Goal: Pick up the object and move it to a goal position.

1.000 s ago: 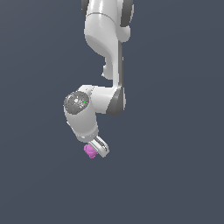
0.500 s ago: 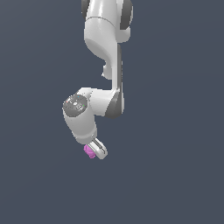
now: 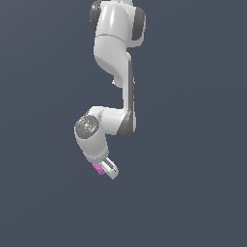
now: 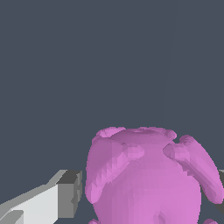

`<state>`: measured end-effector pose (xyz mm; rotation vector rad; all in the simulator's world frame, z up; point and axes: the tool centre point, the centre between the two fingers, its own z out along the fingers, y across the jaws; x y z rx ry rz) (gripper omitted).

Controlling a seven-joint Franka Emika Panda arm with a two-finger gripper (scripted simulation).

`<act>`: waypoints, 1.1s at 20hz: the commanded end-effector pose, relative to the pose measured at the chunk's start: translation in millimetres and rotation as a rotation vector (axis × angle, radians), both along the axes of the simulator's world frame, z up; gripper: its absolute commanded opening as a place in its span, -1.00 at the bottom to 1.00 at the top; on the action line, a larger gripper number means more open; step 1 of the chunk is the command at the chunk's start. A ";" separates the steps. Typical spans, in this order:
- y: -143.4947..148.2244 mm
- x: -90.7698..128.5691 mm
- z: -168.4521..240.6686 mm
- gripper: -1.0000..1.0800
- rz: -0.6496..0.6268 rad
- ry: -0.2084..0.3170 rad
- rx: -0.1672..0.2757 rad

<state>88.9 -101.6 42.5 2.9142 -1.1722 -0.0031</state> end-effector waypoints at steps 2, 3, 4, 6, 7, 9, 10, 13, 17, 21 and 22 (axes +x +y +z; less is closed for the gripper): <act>-0.4 1.4 -4.1 0.92 -0.001 -0.002 0.000; -0.1 1.8 -3.4 0.92 0.000 -0.002 0.000; -0.1 2.0 -3.1 0.92 0.000 -0.002 0.000; -0.1 2.0 -3.1 -1.00 0.000 -0.002 0.000; -0.1 2.0 -3.1 -1.00 0.000 -0.002 0.000; -0.1 2.0 -3.1 -1.00 0.000 -0.002 0.000; -0.1 2.0 -3.1 -1.00 0.000 -0.002 0.000; -0.1 2.0 -3.1 -1.00 0.000 -0.002 0.000; 0.0 1.4 -3.0 -1.00 0.000 -0.002 0.000; 1.1 -2.1 -2.4 -1.00 0.000 -0.002 0.000; 1.6 -3.6 -2.1 -1.00 0.000 -0.002 0.000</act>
